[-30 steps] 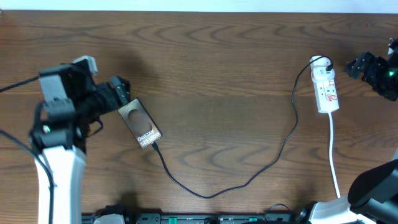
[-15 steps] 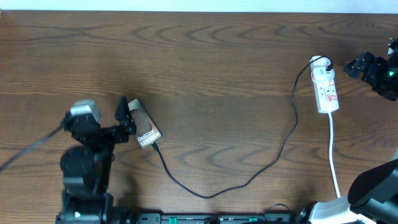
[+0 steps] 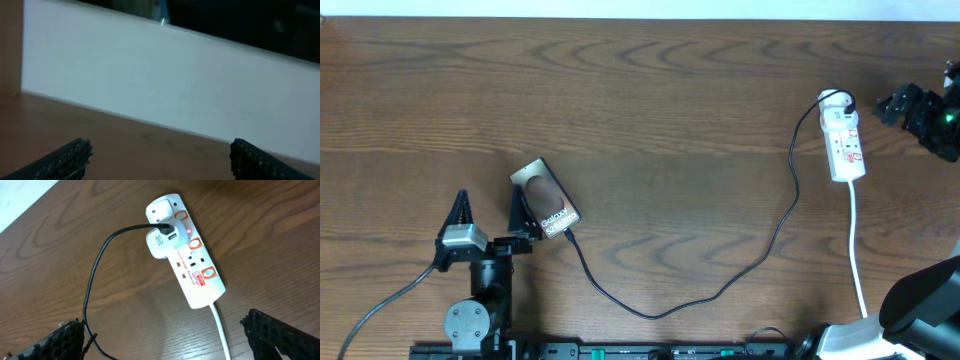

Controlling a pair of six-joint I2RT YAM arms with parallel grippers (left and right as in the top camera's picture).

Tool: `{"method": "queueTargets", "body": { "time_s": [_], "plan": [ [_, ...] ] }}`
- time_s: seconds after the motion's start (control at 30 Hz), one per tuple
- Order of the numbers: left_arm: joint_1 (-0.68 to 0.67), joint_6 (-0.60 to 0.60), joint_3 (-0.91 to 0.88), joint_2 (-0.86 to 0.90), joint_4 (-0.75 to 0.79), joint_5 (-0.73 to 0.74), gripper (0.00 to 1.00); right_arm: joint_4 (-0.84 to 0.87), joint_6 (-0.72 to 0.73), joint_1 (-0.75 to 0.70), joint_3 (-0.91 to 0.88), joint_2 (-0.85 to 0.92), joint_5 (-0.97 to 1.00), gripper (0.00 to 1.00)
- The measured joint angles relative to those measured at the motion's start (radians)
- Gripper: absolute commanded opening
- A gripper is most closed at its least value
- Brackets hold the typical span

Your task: Plug charger to phone and switch on socket

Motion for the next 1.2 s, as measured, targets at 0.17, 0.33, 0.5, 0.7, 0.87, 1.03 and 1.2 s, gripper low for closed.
{"method": "queueTargets", "body": {
  "time_s": [0.17,0.33,0.5,0.7,0.87,1.03,1.2],
  "plan": [
    [0.043,0.0,-0.006,-0.017,-0.093,0.001,0.91,0.0,0.0,0.0,0.0,0.0,0.0,0.99],
    [0.072,0.001,-0.006,-0.016,-0.307,0.005,0.91,-0.002,0.0,0.0,0.0,0.0,0.0,0.99],
    [0.076,0.0,0.0,-0.018,-0.317,0.011,0.91,0.0,0.0,0.0,0.0,0.0,0.0,0.99],
    [0.076,0.0,0.0,-0.018,-0.317,0.012,0.91,0.0,0.0,0.0,0.0,0.0,0.0,0.99],
    [0.076,0.0,0.0,-0.018,-0.317,0.012,0.91,0.0,0.0,0.0,0.0,0.0,0.0,0.99],
    [0.076,0.0,0.0,-0.018,-0.317,0.012,0.91,0.0,0.0,0.0,0.0,0.0,0.0,0.99],
    [0.076,0.0,0.0,-0.018,-0.317,0.012,0.91,0.0,0.0,0.0,0.0,0.0,0.0,0.99]
  ]
}}
